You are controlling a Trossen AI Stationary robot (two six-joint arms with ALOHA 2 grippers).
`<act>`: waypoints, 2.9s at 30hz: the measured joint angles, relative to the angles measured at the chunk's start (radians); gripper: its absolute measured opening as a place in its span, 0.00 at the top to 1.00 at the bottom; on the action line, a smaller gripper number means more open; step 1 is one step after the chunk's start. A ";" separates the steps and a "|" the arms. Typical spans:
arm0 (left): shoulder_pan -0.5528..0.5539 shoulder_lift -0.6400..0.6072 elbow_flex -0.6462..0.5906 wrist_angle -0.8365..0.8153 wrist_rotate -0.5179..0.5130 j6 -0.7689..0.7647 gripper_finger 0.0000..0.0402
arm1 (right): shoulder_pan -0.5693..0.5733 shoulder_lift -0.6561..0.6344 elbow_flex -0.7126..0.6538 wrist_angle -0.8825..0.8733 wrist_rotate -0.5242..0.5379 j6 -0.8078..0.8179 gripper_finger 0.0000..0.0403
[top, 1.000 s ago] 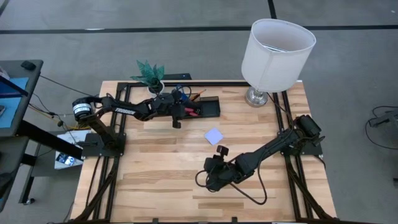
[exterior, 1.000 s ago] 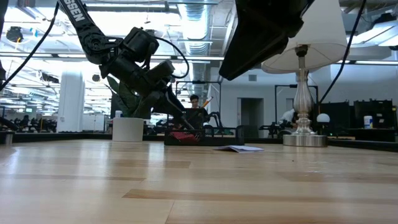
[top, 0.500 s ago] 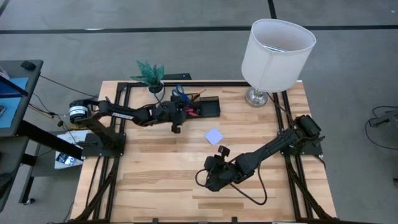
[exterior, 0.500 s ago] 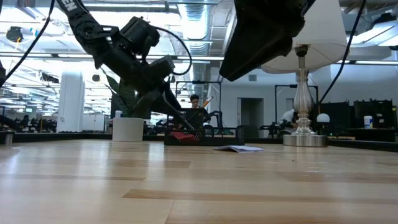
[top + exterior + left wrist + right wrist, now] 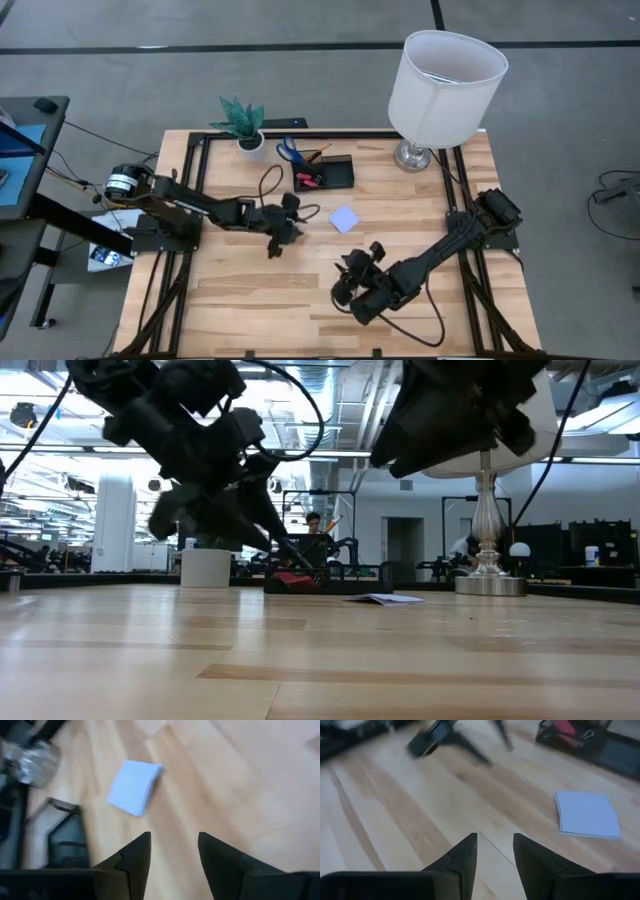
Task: Pick and place office supplies into organizer
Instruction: Put the purple sticky notes into the black desk organizer
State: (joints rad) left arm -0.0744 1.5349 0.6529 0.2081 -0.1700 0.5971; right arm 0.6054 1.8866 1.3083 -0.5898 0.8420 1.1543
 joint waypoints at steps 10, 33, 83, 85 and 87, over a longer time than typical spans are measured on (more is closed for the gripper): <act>-0.104 0.000 0.000 -0.181 -0.001 -0.357 0.61 | -0.074 0.001 -0.169 0.258 0.042 0.069 0.69; -0.149 0.000 -0.001 -0.357 -0.002 -0.560 0.61 | -0.414 0.001 -0.170 0.115 -0.336 -0.101 0.11; -0.149 0.000 -0.001 -0.357 -0.001 -0.566 0.61 | -0.514 0.000 -0.136 0.030 -0.539 -0.263 0.01; -0.149 0.000 -0.001 -0.357 -0.002 -0.566 0.61 | -0.514 0.000 -0.129 0.008 -0.525 -0.264 0.01; -0.149 0.000 -0.001 -0.357 -0.002 -0.566 0.61 | -0.514 0.000 -0.129 0.023 -0.524 -0.266 0.01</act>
State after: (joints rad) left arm -0.2234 1.5352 0.6519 -0.1490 -0.1716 0.0312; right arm 0.0910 1.8862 1.1792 -0.5668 0.3180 0.8887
